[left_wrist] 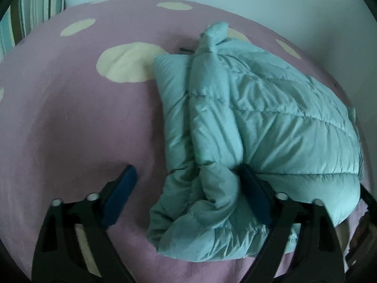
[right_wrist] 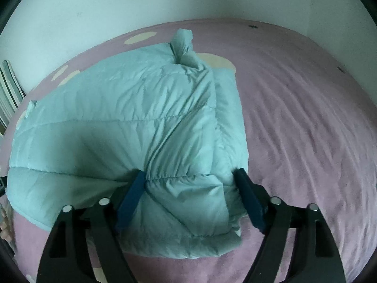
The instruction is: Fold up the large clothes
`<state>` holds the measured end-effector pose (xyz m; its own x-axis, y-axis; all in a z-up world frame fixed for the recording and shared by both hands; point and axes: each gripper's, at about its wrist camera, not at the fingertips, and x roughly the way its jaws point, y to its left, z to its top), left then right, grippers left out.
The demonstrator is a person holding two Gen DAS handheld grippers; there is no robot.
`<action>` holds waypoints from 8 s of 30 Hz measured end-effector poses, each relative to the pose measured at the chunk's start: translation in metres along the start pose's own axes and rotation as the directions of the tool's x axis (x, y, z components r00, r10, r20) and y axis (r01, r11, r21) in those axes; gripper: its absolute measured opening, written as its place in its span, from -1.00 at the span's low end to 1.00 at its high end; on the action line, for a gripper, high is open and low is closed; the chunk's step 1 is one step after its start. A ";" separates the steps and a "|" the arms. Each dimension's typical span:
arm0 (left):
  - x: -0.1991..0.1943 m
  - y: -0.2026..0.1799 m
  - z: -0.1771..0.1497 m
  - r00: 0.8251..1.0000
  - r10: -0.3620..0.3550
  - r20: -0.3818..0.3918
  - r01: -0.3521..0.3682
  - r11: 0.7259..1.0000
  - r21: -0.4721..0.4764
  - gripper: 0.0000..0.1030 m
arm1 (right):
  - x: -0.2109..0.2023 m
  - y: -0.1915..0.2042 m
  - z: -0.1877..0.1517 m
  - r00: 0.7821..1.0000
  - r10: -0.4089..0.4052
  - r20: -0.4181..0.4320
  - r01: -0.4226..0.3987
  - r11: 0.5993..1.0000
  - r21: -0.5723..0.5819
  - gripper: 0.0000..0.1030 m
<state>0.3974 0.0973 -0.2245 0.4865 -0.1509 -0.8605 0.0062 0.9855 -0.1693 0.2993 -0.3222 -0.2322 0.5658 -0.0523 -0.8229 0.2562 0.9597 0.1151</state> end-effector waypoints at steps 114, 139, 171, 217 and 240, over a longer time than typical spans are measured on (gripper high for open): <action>-0.108 0.105 -0.095 0.987 -0.144 -0.067 0.134 0.982 -0.131 0.51 | -0.075 0.202 -0.127 0.985 0.158 -0.071 -0.172 0.934 -0.314 -0.76; -0.096 0.080 -0.086 0.984 -0.154 -0.087 0.145 0.984 -0.101 -0.74 | -0.075 0.203 -0.127 0.986 0.153 -0.066 -0.166 0.934 -0.316 -0.76; -0.198 -0.143 -0.061 0.983 -0.142 0.119 0.117 0.974 0.196 -0.81 | -0.132 0.059 -0.088 0.996 0.080 0.047 -0.070 0.980 -0.185 -0.67; -0.062 -0.272 -0.133 0.997 -0.074 0.002 0.065 0.891 0.448 -0.76 | -0.073 -0.043 -0.107 0.993 -0.022 -0.113 0.017 0.999 -0.051 -0.67; -0.216 -0.230 -0.132 0.972 -0.160 0.172 0.064 0.886 0.460 0.48 | -0.141 -0.029 -0.083 0.999 -0.040 0.016 0.041 0.997 -0.060 -0.31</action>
<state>0.1755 -0.1065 -0.0634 0.6225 -0.2909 -0.7266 0.4382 0.8987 0.0156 0.1471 -0.3196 -0.1661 0.5676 -0.0954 -0.8178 0.2320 0.9715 0.0477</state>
